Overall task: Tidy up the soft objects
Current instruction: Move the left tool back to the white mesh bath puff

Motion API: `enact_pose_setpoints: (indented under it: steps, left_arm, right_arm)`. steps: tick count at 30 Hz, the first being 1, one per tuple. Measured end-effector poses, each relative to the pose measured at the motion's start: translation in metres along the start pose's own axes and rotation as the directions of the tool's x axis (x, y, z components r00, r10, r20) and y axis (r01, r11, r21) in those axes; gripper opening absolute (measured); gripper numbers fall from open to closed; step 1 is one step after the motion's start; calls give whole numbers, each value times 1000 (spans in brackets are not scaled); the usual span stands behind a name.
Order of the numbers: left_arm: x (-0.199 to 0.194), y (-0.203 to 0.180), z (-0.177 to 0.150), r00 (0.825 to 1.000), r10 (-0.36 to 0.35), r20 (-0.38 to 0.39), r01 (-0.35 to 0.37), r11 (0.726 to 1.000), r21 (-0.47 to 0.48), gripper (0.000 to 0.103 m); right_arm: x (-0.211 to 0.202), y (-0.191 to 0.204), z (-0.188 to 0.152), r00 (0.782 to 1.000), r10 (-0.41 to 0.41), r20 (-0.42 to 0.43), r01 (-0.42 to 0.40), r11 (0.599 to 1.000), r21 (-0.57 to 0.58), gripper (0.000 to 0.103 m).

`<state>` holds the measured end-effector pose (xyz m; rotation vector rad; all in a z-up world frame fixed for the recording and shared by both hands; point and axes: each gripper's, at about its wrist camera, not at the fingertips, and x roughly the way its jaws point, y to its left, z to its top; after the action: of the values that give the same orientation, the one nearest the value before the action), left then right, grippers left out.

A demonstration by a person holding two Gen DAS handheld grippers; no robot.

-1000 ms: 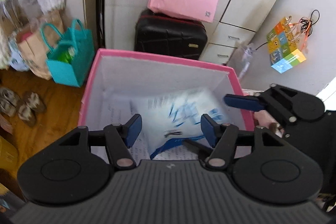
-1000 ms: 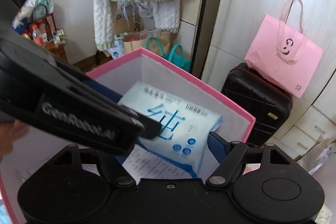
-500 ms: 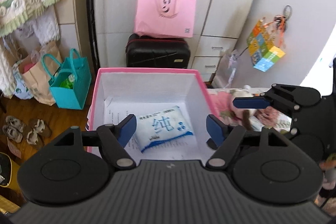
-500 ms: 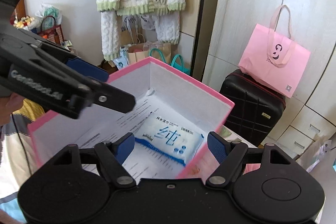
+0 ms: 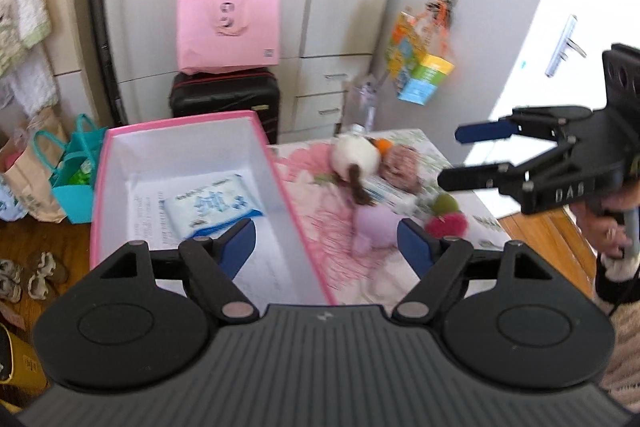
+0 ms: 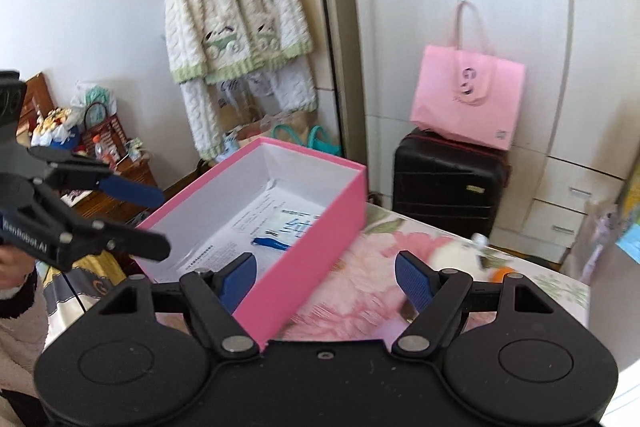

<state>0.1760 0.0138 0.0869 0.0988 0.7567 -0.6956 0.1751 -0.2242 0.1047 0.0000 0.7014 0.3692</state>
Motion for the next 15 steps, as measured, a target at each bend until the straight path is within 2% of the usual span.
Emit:
enact_pose_setpoints:
  steps: [8, 15]
  left_arm:
    - [15, -58, -16, 996, -53, -67, 61, 989, 131, 78]
    - [42, -89, -31, 989, -90, -116, 110, 977, 180, 78]
  right_arm:
    - [-41, -22, -46, 999, -33, 43, 32, 999, 20, 81]
    - [-54, -37, -83, 995, -46, 86, 46, 999, 9, 81]
